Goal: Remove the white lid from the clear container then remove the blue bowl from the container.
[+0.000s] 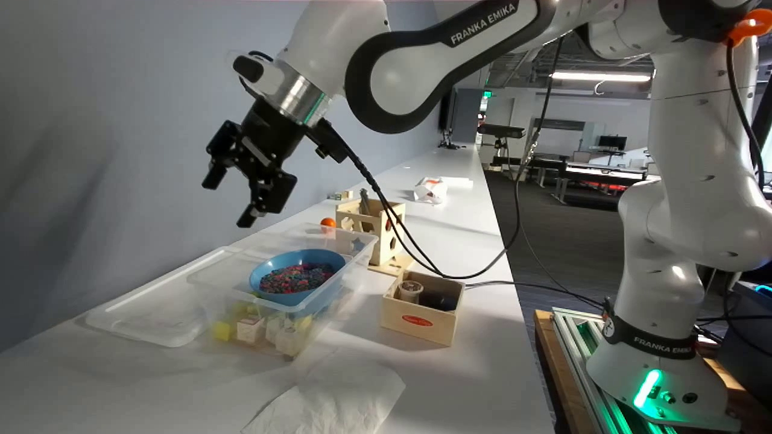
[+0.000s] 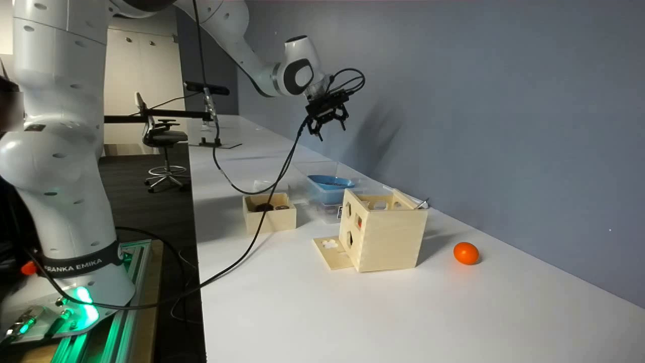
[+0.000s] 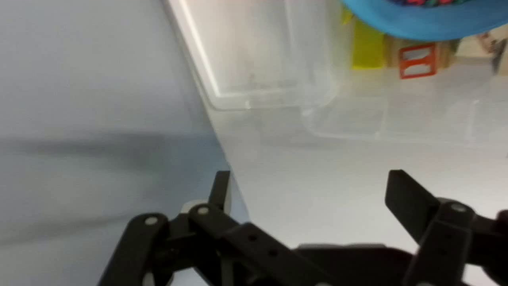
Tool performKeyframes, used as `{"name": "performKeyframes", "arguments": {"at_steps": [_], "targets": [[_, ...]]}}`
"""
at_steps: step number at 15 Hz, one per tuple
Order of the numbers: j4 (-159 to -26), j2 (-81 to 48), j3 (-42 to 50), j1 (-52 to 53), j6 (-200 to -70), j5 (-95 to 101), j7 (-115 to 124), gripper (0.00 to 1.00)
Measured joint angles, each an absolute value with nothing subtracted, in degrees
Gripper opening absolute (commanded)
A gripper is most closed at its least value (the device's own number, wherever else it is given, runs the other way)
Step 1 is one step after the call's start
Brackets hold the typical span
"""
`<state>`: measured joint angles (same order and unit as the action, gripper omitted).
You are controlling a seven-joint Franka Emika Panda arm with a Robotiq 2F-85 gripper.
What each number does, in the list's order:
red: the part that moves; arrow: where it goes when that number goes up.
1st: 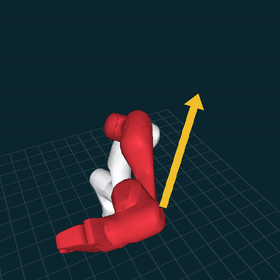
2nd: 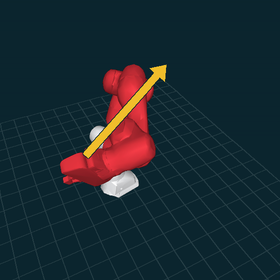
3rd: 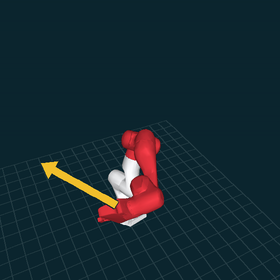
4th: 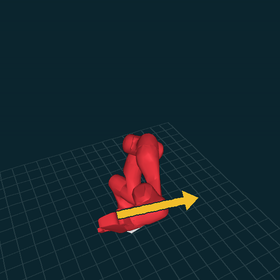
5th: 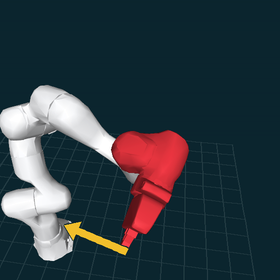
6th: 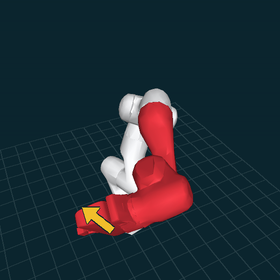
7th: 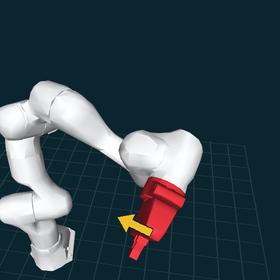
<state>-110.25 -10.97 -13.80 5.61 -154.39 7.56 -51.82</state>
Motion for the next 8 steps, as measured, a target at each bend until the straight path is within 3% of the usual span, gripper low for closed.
{"name": "performKeyframes", "arguments": {"at_steps": [5,8], "targets": [[-112.8,-8.7,-10.5,5.5,-138.1,10.3,-51.3,1.00],[-112.8,-8.4,-9.8,5.5,-136.2,11.0,-51.3,1.00]]}}
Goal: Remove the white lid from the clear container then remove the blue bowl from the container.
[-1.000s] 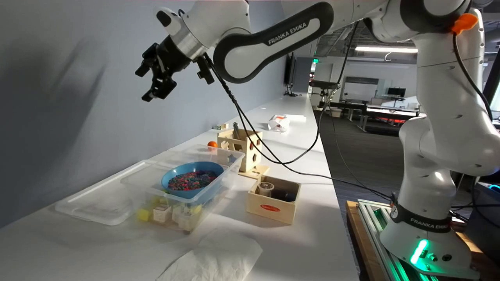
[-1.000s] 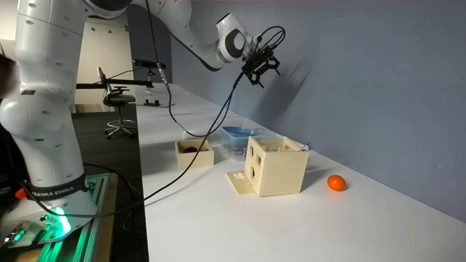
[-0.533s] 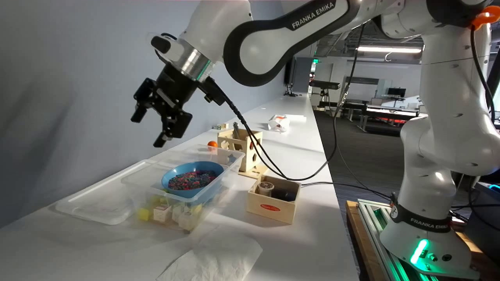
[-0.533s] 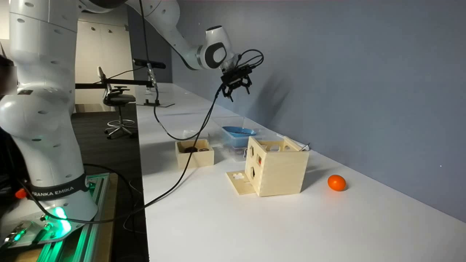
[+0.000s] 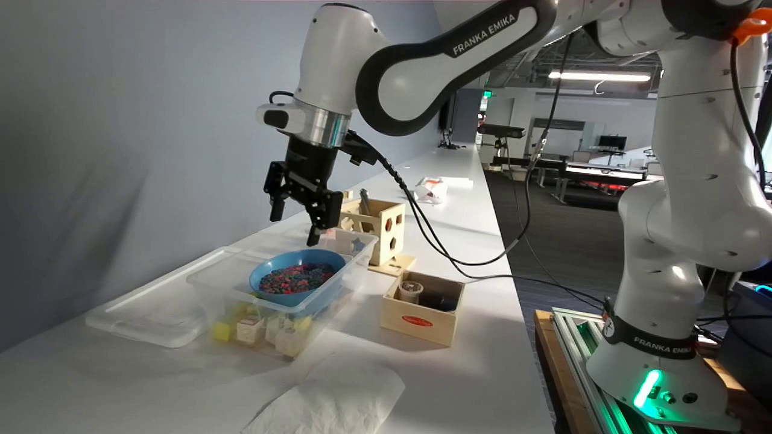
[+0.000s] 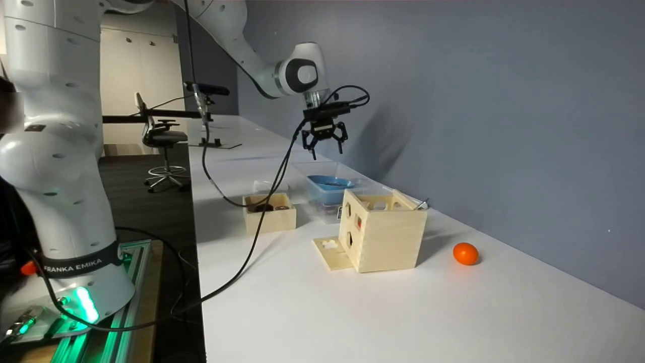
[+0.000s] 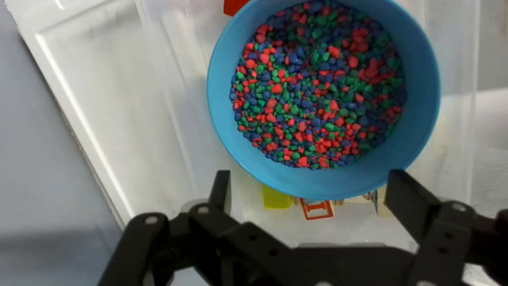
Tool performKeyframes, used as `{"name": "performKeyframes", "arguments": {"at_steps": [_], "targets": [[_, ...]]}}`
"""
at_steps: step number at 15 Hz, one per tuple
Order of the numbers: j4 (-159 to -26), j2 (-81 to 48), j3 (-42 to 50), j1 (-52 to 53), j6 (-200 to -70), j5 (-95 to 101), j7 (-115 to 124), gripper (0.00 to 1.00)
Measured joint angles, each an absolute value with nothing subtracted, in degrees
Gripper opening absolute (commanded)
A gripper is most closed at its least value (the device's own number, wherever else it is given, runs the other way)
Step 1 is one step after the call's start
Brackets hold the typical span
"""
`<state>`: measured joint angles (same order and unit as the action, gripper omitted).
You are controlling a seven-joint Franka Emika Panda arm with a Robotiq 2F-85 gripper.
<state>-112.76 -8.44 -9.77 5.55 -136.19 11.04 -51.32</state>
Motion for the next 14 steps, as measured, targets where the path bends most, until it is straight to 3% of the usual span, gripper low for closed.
{"name": "performKeyframes", "arguments": {"at_steps": [14], "targets": [[-111.4,-8.8,-10.7,6.1,-125.7,7.9,-56.2,1.00]]}}
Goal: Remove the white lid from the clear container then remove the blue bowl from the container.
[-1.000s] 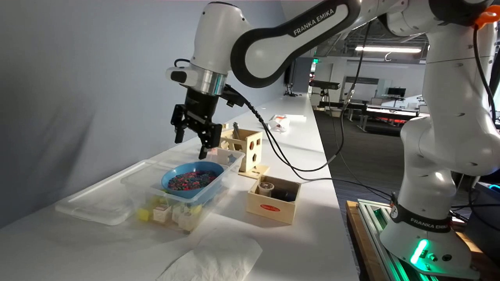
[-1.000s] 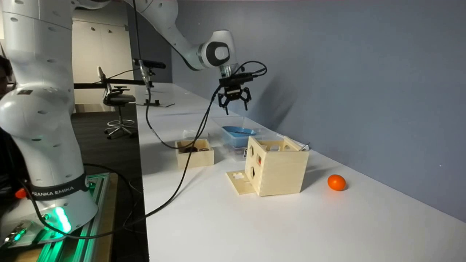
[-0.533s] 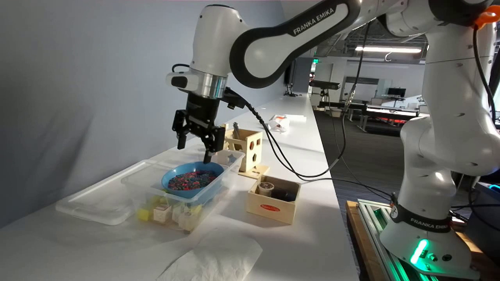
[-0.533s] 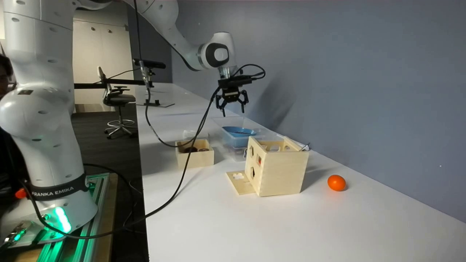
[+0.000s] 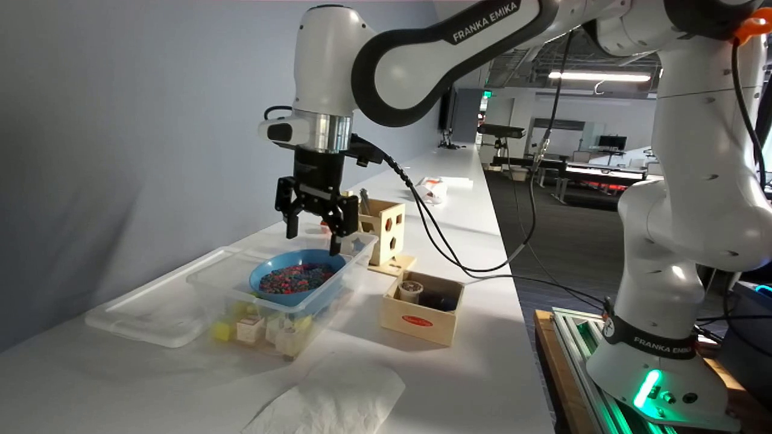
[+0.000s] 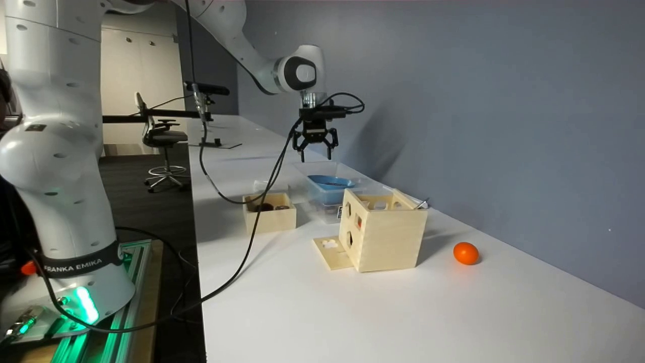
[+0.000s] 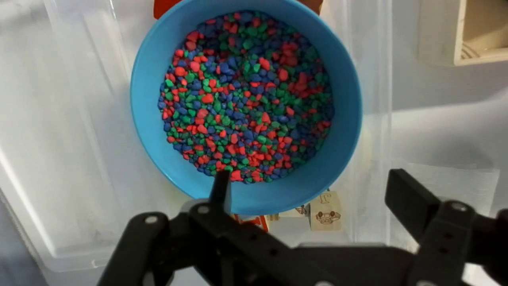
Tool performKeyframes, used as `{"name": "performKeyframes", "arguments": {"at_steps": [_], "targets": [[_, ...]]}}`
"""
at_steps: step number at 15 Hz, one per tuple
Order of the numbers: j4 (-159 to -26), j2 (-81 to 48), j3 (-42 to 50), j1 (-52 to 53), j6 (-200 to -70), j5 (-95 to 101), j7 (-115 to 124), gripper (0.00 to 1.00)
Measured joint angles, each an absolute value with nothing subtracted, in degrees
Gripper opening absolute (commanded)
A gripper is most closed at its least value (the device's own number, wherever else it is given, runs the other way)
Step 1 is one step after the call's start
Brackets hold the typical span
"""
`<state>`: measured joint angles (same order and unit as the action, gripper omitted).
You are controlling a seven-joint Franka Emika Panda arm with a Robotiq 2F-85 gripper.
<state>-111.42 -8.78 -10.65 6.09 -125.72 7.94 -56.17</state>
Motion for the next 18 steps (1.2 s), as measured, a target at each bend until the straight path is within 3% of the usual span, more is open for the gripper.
{"name": "performKeyframes", "arguments": {"at_steps": [12,18], "targets": [[-103.9,-10.7,-10.1,11.3,-103.8,18.1,-19.4,1.00],[-94.2,-18.2,-10.6,15.0,-93.1,17.6,-3.1,1.00]]}}
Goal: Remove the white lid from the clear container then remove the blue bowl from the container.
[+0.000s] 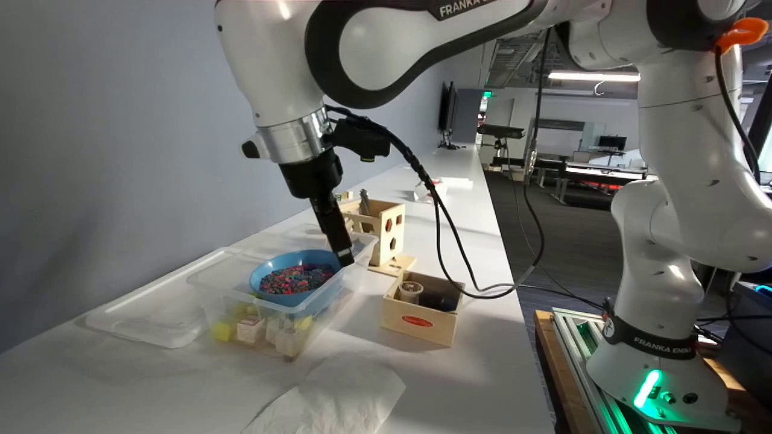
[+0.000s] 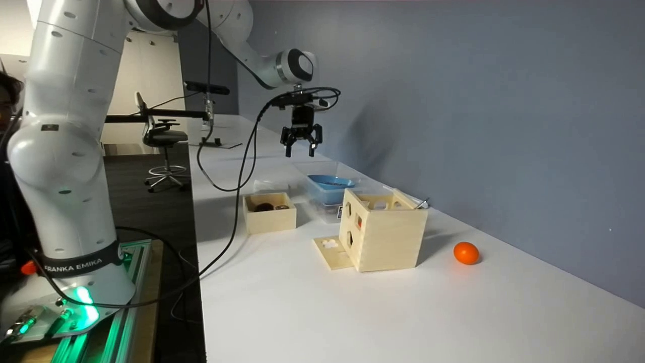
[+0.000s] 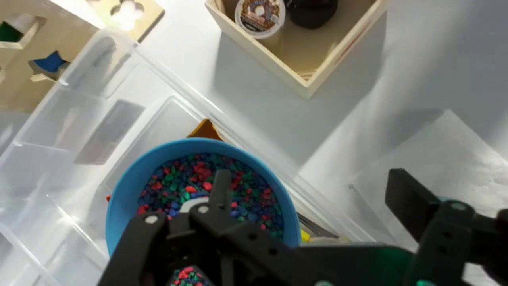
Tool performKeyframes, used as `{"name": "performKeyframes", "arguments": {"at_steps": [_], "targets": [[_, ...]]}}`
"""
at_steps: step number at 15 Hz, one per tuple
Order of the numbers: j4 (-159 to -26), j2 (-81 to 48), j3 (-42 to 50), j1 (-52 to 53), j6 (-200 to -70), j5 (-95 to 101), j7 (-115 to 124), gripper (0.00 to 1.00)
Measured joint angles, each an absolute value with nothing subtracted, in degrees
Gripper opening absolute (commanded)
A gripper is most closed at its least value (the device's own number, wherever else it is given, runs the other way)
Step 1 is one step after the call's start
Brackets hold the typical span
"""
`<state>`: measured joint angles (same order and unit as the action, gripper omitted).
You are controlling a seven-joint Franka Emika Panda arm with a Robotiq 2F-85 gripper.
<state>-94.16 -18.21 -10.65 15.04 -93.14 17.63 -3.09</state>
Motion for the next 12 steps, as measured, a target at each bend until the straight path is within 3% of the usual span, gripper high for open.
{"name": "performKeyframes", "arguments": {"at_steps": [12], "targets": [[-85.6,-25.2,-10.1,16.4,-101.2,16.9,0.6,1.00]]}}
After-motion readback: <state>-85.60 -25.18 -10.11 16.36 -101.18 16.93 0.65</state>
